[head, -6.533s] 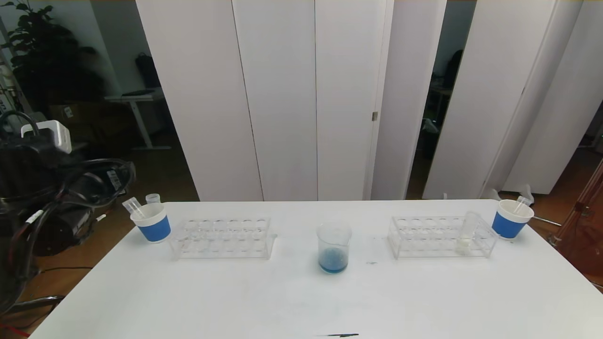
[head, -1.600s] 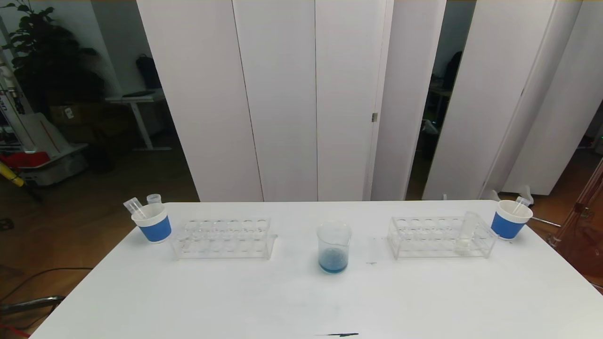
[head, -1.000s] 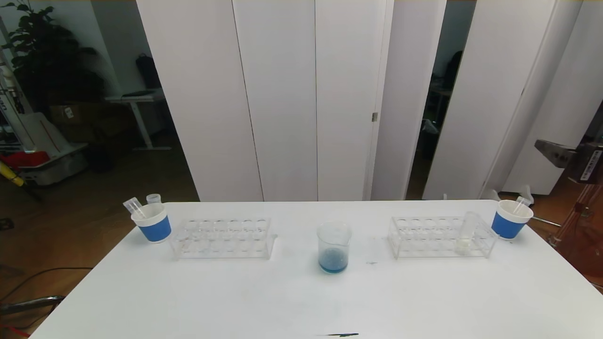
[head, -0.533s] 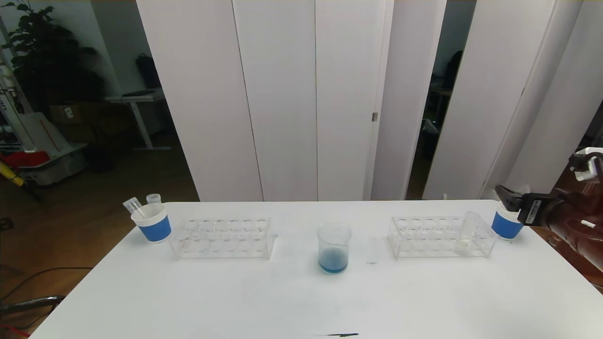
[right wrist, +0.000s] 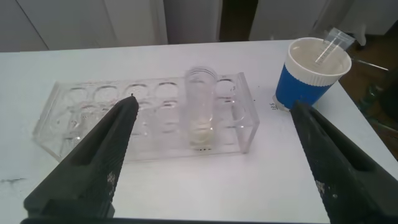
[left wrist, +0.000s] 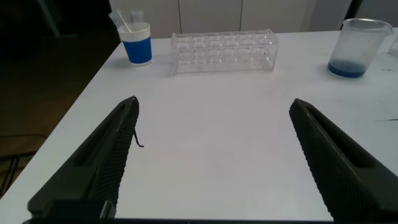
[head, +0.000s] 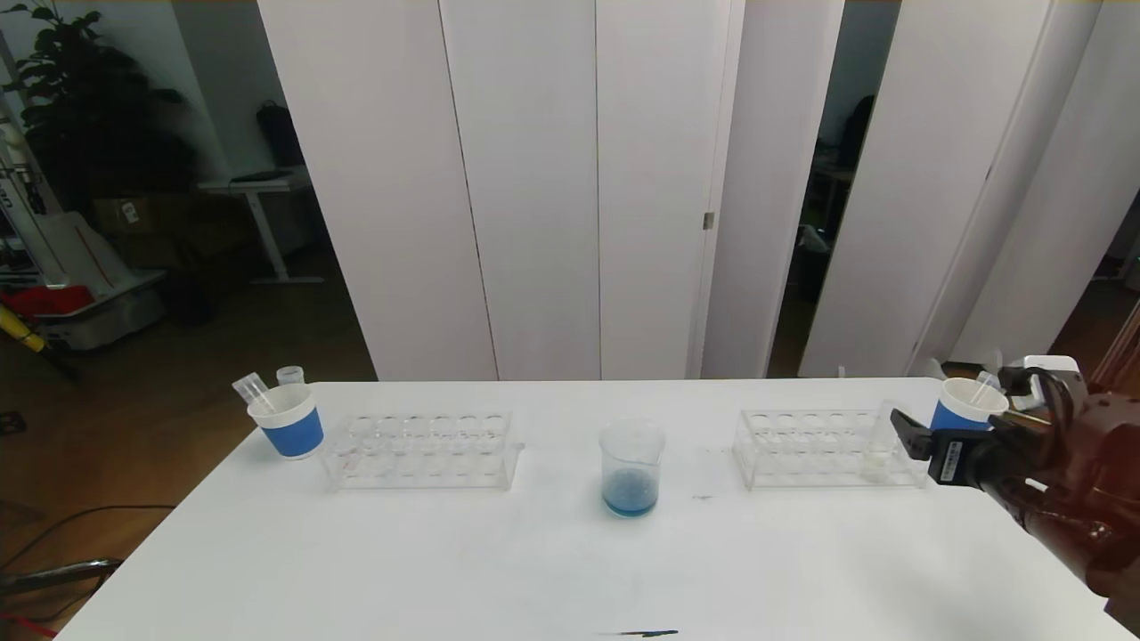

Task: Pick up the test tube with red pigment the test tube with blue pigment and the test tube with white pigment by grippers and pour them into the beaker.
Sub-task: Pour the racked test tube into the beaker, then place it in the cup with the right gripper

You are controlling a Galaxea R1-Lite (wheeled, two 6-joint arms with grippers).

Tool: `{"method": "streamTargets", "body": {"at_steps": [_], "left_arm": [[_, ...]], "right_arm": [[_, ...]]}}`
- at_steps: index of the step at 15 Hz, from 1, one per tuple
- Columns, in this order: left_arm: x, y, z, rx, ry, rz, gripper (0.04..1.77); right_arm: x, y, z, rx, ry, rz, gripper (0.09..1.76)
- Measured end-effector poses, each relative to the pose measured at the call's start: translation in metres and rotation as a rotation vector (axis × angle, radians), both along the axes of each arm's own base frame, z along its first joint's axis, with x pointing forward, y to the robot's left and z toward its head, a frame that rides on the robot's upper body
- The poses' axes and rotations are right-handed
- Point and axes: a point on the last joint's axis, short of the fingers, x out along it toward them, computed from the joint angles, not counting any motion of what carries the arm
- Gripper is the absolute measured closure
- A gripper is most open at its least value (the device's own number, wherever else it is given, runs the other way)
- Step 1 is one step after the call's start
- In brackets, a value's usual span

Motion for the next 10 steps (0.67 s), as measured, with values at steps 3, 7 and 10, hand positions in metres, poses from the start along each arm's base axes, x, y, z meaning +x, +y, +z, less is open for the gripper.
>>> {"method": "streamTargets", "body": {"at_steps": [3, 7, 10], "left_arm": [[0.000, 0.000, 0.000, 0.000, 0.000, 0.000, 0.08], [0.000, 0.000, 0.000, 0.000, 0.000, 0.000, 0.08], [0.000, 0.000, 0.000, 0.000, 0.000, 0.000, 0.08]], "right_arm": [[0.015, 0.001, -0.014, -0.004, 0.019, 0.001, 0.10], [0.040, 0.003, -0.025, -0.014, 0.006, -0.016, 0.10], [0.055, 0.006, -0.033, -0.033, 0.007, -0.007, 0.10]]}}
